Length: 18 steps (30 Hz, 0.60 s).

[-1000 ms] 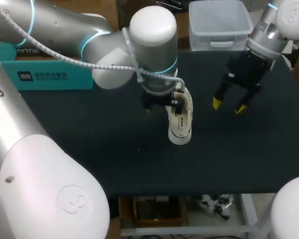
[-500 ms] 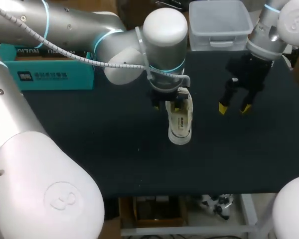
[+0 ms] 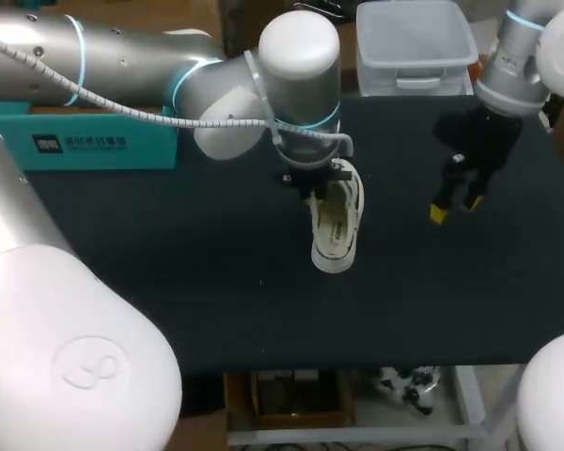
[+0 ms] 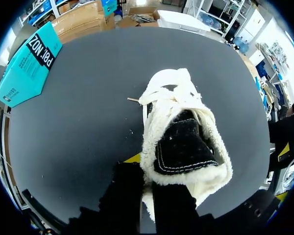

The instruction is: Open the shoe tongue, take the insole out of the shoe, put the insole back into the shoe, and pack the shoe into the shoebox

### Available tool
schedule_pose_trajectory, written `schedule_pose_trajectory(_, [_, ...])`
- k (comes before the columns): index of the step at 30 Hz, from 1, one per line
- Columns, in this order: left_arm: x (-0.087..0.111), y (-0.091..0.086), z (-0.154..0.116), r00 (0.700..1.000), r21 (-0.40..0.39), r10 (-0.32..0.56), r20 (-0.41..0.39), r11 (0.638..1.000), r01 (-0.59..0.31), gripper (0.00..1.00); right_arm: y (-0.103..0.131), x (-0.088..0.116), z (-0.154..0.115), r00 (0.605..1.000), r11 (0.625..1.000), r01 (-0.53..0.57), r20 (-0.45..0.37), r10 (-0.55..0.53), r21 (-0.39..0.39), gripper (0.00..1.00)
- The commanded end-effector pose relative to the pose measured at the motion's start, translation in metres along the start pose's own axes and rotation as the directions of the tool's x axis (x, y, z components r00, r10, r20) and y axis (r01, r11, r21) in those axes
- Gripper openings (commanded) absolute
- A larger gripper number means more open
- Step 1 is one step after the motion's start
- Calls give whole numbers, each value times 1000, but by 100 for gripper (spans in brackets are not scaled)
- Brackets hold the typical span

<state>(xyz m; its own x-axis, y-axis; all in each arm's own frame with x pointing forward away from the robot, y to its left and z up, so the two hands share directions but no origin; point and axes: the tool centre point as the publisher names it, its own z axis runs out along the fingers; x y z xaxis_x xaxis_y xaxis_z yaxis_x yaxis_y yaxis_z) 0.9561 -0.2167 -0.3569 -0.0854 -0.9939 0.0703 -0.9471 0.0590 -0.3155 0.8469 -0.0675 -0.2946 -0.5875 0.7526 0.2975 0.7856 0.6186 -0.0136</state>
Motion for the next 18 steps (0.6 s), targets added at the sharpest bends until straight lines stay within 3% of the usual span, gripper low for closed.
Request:
schedule_pose_trajectory(1, [-2, 1, -6, 999, 3, 23, -24, 1000, -23, 0, -4, -4, -1, 1000, 1000, 0, -10, 0, -5, 100])
schedule_pose_trajectory(6, [-10, 2, -34, 987, 52, 130, -89, 991, -126, 0, -4, -4, -1, 1000, 1000, 0, -10, 0, -5, 100])
schedule_pose_trajectory(13, [-31, -5, -85, 909, 150, 367, -196, 927, -343, 0, -4, -4, -1, 1000, 1000, 0, -10, 0, -5, 100])
schedule_pose_trajectory(18, [-41, -13, -120, 834, 202, 504, -223, 861, -467, 0, -7, 6, -8, 978, 994, 111, 179, -111, 8, 100])
